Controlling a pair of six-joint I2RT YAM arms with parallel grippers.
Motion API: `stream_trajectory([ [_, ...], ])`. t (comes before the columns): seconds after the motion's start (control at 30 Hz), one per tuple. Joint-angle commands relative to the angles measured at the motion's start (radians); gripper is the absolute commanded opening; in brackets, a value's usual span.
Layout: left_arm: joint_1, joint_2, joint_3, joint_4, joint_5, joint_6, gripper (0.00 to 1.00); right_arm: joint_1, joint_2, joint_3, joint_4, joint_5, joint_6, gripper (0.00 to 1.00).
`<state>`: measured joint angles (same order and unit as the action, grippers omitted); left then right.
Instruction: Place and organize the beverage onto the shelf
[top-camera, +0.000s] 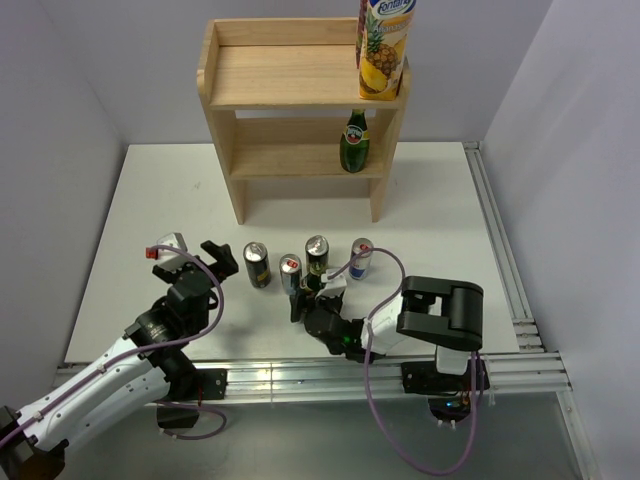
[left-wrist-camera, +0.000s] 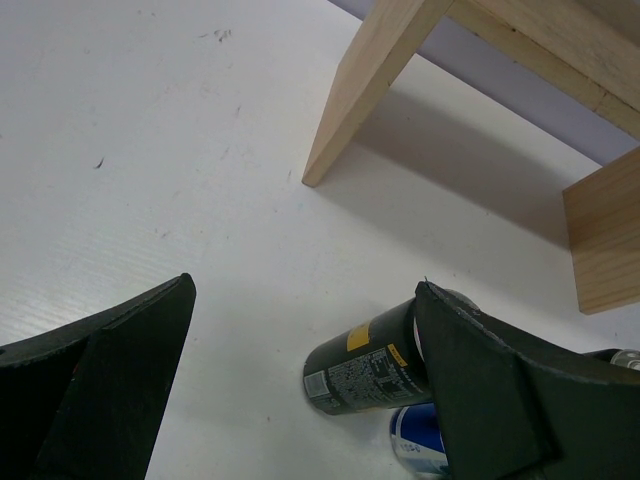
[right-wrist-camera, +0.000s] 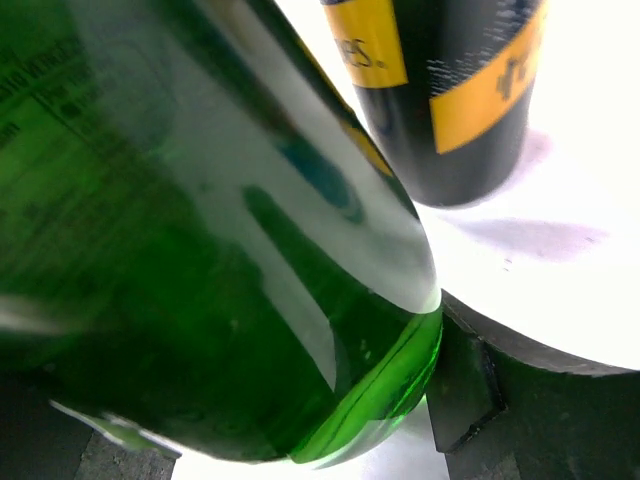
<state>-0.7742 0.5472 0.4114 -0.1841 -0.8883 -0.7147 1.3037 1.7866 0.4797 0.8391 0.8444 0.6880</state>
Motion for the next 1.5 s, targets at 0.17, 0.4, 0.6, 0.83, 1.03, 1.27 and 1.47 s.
stream_trajectory([
  [0.17,-0.005,-0.001,-0.008,0.037,0.0,0.021,0.99,0.129,-0.251,0.131,-0.662,0.159,0.174,0.0],
  [0.4,-0.005,0.016,-0.008,0.043,0.006,0.024,0.99,0.14,-0.495,0.337,-0.896,0.197,0.015,0.0],
  [0.6,-0.005,0.0,-0.011,0.041,0.006,0.026,0.99,-0.025,-0.503,0.532,-0.842,0.061,-0.276,0.0],
  [0.83,-0.005,-0.012,-0.016,0.049,0.018,0.029,0.99,-0.275,-0.353,0.782,-0.827,-0.122,-0.406,0.0],
  [1.03,-0.007,-0.021,-0.019,0.049,0.018,0.032,0.99,-0.385,-0.169,1.01,-0.868,-0.185,-0.461,0.0],
  [1.27,-0.008,-0.035,-0.022,0.051,0.034,0.032,0.99,-0.494,-0.055,1.166,-0.907,-0.22,-0.45,0.0],
  [1.47,-0.007,-0.036,-0.022,0.048,0.035,0.032,0.99,-0.57,-0.016,1.198,-0.904,-0.231,-0.421,0.0],
])
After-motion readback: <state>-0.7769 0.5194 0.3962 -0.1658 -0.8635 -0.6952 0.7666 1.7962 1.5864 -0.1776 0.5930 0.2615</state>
